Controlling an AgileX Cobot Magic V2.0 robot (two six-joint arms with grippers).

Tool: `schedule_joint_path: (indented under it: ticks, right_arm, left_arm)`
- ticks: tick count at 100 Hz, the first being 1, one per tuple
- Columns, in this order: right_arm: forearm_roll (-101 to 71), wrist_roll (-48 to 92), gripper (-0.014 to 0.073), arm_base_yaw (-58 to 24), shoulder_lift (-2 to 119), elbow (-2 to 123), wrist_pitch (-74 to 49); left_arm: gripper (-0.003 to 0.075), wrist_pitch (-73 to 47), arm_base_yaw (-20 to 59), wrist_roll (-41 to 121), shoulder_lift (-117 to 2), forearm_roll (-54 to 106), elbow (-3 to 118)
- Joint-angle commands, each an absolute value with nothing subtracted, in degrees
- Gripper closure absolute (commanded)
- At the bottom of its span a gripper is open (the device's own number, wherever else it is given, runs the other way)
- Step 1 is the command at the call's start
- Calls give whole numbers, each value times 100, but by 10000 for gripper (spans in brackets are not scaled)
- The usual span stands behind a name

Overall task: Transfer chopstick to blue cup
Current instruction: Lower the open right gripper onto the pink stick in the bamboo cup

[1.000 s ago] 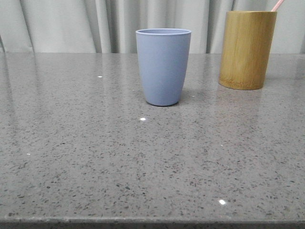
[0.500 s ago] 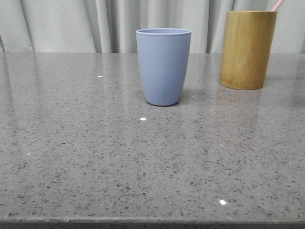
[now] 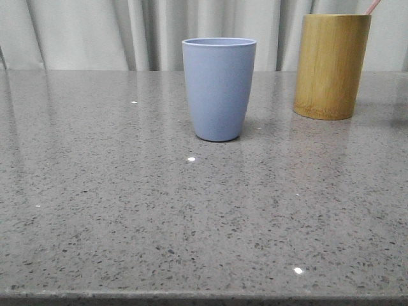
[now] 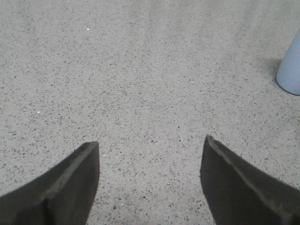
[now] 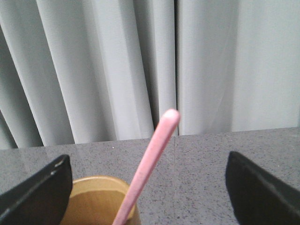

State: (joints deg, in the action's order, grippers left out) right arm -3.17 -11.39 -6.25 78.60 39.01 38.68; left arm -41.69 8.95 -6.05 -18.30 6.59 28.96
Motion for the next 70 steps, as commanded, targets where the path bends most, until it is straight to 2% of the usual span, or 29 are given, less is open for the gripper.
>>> schedule_joint_path:
  ticks: [1, 70]
  right_arm:
    - [-316, -1337, -61, -639, 7818, 4080, 4647]
    - [-211, -1660, -61, -639, 8056, 4295, 4921]
  left_arm:
    - [269, -3756, 888, -672, -1878, 702, 3041]
    - [269, -3756, 888, -672, -1878, 702, 3041]
